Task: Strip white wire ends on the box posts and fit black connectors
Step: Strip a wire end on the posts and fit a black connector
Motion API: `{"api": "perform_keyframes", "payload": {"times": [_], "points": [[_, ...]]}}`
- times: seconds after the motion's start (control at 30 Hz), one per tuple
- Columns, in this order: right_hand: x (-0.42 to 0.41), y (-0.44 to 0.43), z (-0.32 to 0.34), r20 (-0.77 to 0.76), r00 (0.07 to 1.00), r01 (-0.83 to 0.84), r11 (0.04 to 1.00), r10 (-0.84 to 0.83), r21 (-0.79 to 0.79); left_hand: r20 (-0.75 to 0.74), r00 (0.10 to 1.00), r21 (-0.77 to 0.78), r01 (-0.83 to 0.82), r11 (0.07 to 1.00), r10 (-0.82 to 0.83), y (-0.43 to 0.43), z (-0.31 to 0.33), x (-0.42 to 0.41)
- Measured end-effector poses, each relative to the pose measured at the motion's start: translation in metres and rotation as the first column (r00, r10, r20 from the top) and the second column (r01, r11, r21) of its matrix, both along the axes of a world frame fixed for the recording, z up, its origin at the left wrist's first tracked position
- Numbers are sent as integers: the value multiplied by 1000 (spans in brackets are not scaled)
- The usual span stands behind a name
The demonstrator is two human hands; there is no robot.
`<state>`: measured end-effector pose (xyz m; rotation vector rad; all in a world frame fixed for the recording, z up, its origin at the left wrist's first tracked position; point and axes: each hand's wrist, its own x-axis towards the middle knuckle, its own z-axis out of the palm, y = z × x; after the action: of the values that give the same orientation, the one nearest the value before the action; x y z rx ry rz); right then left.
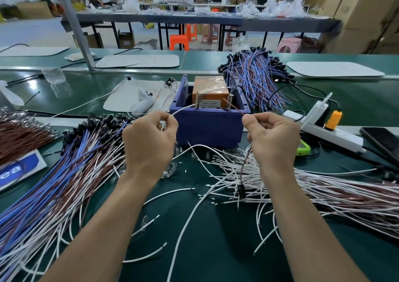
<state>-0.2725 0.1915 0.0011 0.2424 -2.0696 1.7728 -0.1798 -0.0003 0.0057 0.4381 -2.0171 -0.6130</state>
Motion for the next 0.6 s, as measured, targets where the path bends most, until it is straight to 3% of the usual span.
{"api": "perform_keyframes", "payload": {"times": [0.6], "points": [[2,-4,-1,7,1000,-21,1000,20,11,16,1000,15,11,1000,-11,1,1,-1]]}}
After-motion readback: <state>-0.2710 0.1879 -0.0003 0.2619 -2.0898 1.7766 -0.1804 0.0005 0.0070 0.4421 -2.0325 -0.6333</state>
